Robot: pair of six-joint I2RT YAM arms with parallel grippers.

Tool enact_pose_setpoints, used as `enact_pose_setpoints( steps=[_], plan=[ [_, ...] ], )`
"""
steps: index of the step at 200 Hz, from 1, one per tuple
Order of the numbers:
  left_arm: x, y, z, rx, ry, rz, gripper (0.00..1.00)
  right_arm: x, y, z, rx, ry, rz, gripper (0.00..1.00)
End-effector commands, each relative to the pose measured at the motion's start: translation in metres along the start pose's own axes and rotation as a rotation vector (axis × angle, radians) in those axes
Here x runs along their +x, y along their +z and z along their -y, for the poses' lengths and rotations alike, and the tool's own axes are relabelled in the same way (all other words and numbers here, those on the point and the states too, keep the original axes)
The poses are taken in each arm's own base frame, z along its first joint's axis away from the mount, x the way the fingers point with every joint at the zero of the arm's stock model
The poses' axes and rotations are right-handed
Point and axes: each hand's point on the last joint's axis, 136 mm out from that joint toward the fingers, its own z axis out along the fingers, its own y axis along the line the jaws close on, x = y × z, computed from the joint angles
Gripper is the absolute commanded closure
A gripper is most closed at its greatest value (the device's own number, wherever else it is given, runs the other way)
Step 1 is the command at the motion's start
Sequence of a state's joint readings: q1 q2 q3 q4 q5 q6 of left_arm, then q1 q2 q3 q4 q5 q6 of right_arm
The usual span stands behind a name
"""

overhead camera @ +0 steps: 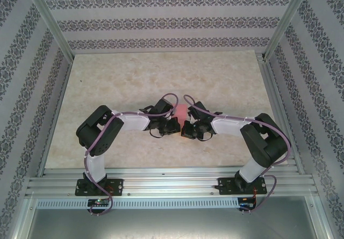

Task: Fold a paper plane with a square sheet of paper (fold left side to right side)
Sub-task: Third fold the triangle at the center of the table.

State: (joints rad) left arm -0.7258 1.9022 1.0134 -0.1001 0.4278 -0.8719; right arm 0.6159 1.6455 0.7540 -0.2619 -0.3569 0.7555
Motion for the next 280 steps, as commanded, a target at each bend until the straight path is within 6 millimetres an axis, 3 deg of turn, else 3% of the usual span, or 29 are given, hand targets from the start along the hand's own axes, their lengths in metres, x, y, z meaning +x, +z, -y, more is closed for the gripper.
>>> enact_pose_setpoints(
  steps=[1, 90, 154, 192, 245, 271, 280],
  plan=[
    [-0.030, -0.013, -0.050, -0.197, -0.016, 0.118, 0.90, 0.047, 0.014, 0.068, 0.265, 0.039, -0.139, 1.00],
    [-0.086, -0.019, -0.053, -0.165, -0.004, 0.251, 0.89, 0.051, 0.018, 0.067, 0.258, 0.046, -0.155, 1.00],
    [-0.077, -0.033, -0.102, -0.226, -0.067, 0.270, 0.89, 0.050, 0.017, 0.066, 0.253, 0.041, -0.151, 1.00],
    [-0.089, -0.054, -0.122, -0.228, -0.082, 0.311, 0.86, 0.049, 0.018, 0.062, 0.235, 0.034, -0.149, 1.00],
    [-0.118, -0.090, -0.117, -0.209, -0.062, 0.356, 0.81, 0.040, 0.016, 0.045, 0.173, -0.001, -0.123, 1.00],
    [-0.120, -0.109, -0.101, -0.149, -0.050, 0.377, 0.71, 0.015, -0.005, 0.012, 0.101, -0.085, -0.042, 0.98],
    [-0.116, -0.114, -0.092, -0.116, -0.045, 0.377, 0.68, 0.004, -0.018, -0.001, 0.080, -0.124, 0.005, 0.93]
  ],
)
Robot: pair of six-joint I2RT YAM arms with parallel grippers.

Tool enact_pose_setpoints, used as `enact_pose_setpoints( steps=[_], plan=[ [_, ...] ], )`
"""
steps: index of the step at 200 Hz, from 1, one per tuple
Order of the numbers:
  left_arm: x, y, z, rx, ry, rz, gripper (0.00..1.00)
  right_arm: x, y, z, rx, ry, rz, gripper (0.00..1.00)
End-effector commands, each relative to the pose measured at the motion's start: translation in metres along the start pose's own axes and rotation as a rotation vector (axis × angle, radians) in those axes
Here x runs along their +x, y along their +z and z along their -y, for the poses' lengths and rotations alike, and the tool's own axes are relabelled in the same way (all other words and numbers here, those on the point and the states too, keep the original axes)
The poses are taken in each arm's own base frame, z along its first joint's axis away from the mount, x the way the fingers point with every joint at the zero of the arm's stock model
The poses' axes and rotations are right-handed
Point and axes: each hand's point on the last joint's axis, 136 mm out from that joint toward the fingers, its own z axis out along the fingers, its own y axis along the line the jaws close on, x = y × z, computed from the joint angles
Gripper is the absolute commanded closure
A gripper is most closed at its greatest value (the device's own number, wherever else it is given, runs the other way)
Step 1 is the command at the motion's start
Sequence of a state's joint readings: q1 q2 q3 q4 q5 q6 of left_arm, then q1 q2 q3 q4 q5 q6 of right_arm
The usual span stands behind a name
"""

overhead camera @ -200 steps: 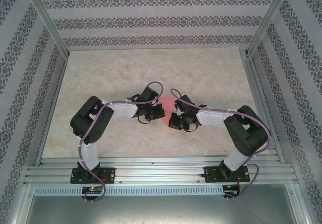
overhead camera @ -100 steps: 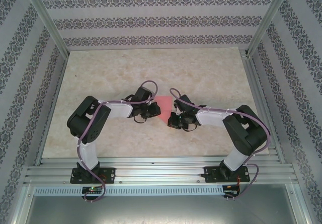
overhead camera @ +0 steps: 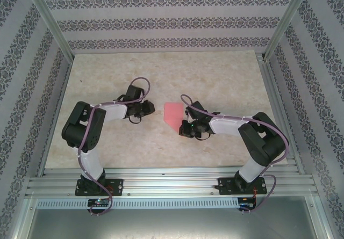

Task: Fold a paper plane with a square sheet of paper (fold left side to right side)
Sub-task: Third fold the triangle at the center of the table, then fourth fold the wing at the center of the table.

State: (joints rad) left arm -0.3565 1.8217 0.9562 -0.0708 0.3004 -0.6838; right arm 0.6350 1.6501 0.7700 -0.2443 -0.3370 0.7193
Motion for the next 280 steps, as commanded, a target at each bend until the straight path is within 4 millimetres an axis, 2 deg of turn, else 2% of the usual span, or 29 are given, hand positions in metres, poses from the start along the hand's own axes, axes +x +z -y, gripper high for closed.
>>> enact_pose_setpoints(
  steps=[1, 21, 44, 81, 102, 132, 164, 219, 280],
  plan=[
    [-0.007, -0.025, 0.010, 0.026, 0.030, 0.031, 0.67, 0.007, -0.021, 0.006, 0.083, -0.068, -0.017, 0.92],
    [0.000, -0.040, 0.024, 0.101, 0.010, 0.024, 0.58, -0.020, -0.051, -0.014, 0.057, -0.140, 0.086, 0.81],
    [0.010, -0.052, 0.030, 0.142, -0.023, 0.013, 0.50, -0.044, -0.065, -0.022, 0.003, -0.170, 0.141, 0.80],
    [0.030, -0.055, 0.046, 0.248, -0.072, -0.053, 0.43, -0.066, -0.048, -0.039, -0.085, -0.209, 0.143, 0.81],
    [0.040, -0.048, 0.051, 0.261, -0.078, -0.092, 0.42, -0.073, -0.031, -0.033, -0.068, -0.200, 0.125, 0.83],
    [0.046, -0.037, 0.060, 0.275, -0.071, -0.130, 0.42, -0.078, -0.013, -0.018, -0.036, -0.176, 0.108, 0.85],
    [0.051, -0.024, 0.069, 0.277, -0.059, -0.165, 0.41, -0.081, -0.005, 0.000, 0.017, -0.159, 0.105, 0.86],
    [0.056, -0.005, 0.088, 0.291, -0.048, -0.211, 0.42, -0.078, 0.002, 0.006, 0.013, -0.151, 0.077, 0.87],
    [0.062, 0.007, 0.090, 0.271, -0.048, -0.240, 0.45, -0.075, 0.005, 0.012, 0.026, -0.148, 0.058, 0.87]
  ],
)
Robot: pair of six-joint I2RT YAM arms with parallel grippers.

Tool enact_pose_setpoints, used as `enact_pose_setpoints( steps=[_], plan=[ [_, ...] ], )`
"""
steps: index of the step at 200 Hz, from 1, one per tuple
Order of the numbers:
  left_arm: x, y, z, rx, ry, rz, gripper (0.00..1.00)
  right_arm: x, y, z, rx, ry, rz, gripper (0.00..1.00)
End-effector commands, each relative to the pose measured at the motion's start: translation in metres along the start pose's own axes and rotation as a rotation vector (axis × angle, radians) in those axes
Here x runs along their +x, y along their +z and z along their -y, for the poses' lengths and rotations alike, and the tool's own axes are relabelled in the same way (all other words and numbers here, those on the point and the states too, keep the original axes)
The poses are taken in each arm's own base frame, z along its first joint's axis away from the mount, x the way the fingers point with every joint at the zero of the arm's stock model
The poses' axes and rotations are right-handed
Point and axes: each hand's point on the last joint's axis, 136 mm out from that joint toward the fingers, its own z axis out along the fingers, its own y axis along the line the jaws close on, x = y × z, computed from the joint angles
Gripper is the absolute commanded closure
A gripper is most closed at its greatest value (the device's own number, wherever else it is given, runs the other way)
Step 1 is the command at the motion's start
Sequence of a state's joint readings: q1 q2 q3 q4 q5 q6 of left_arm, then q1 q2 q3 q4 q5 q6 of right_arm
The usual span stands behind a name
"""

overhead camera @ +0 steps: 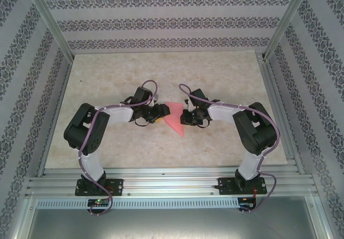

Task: Fold a paper plane with a square sheet of paper (fold left side to right side)
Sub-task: Fourth fold the wing at the center of the table.

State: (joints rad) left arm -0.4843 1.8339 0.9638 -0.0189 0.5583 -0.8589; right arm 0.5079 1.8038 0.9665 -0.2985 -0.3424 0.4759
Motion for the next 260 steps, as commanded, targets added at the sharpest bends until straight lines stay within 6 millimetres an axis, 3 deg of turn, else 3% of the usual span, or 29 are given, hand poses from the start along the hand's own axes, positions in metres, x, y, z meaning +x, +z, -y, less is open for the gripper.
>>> enact_pose_setpoints(
  steps=[1, 55, 95, 121, 167, 260],
  plan=[
    [-0.001, 0.007, 0.013, 0.026, 0.014, -0.010, 0.45, -0.007, 0.003, 0.002, 0.001, -0.016, 0.007, 0.87],
    [-0.002, 0.014, 0.017, 0.025, 0.017, -0.021, 0.64, -0.009, -0.003, 0.003, 0.011, -0.027, 0.026, 0.87],
    [-0.001, 0.009, 0.021, 0.011, 0.010, -0.029, 0.79, -0.023, -0.042, -0.003, 0.070, -0.104, 0.148, 0.78],
    [0.001, 0.008, 0.022, -0.015, -0.003, -0.037, 0.84, -0.016, -0.058, -0.014, 0.148, -0.219, 0.207, 0.68],
    [0.001, 0.006, 0.023, -0.030, -0.011, -0.040, 0.85, 0.013, -0.039, -0.044, 0.249, -0.395, 0.206, 0.61],
    [0.000, 0.004, 0.026, -0.040, -0.012, -0.043, 0.85, 0.022, -0.003, -0.039, 0.419, -0.495, 0.174, 0.59]
  ],
)
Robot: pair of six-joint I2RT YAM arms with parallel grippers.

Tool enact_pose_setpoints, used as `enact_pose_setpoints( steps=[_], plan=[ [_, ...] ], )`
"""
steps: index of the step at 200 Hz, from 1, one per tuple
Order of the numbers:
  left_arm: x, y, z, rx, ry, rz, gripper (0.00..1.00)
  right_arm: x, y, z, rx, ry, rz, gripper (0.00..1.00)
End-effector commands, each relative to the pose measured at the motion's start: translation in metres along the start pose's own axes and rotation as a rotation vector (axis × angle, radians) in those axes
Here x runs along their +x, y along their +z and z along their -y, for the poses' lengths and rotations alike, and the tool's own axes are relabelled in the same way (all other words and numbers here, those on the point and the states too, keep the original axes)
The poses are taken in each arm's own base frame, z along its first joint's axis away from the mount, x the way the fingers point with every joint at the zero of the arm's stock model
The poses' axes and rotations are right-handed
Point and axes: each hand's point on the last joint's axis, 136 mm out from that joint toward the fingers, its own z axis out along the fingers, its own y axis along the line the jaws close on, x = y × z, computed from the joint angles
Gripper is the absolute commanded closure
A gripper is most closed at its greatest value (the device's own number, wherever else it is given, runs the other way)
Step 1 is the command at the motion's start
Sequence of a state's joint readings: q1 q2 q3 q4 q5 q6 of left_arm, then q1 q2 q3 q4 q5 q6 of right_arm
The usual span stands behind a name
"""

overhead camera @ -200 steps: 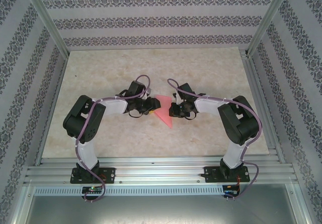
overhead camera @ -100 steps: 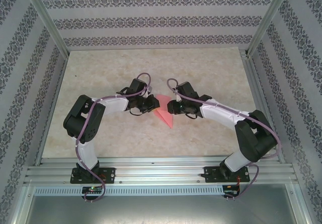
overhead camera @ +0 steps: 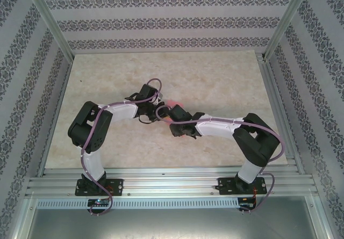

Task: Fold a paper plane with a square sheet of paper (fold left side to right side)
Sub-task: Fourth fold the wing at the center of the table.

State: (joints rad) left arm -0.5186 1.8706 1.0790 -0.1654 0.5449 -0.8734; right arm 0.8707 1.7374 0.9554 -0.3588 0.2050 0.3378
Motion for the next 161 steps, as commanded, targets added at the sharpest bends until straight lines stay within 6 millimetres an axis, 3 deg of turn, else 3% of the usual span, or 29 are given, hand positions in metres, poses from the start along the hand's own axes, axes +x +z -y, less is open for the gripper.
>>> enact_pose_setpoints(
  steps=[1, 48, 85, 124, 161],
  plan=[
    [-0.003, -0.005, 0.014, 0.010, 0.016, 0.010, 0.85, -0.013, -0.001, 0.003, 0.056, -0.026, 0.035, 0.59],
    [-0.004, -0.005, 0.014, 0.004, 0.020, 0.009, 0.83, -0.008, 0.006, 0.007, 0.083, -0.031, 0.015, 0.67],
    [-0.006, -0.009, 0.019, 0.005, 0.039, 0.018, 0.72, -0.004, 0.008, 0.007, 0.072, -0.023, 0.004, 0.77],
    [-0.014, -0.033, 0.027, -0.012, 0.089, 0.084, 0.56, -0.004, 0.008, 0.007, -0.013, 0.052, 0.021, 0.81],
    [-0.018, -0.054, 0.023, -0.041, 0.104, 0.146, 0.48, -0.004, 0.006, 0.012, -0.127, 0.165, 0.046, 0.82]
  ],
)
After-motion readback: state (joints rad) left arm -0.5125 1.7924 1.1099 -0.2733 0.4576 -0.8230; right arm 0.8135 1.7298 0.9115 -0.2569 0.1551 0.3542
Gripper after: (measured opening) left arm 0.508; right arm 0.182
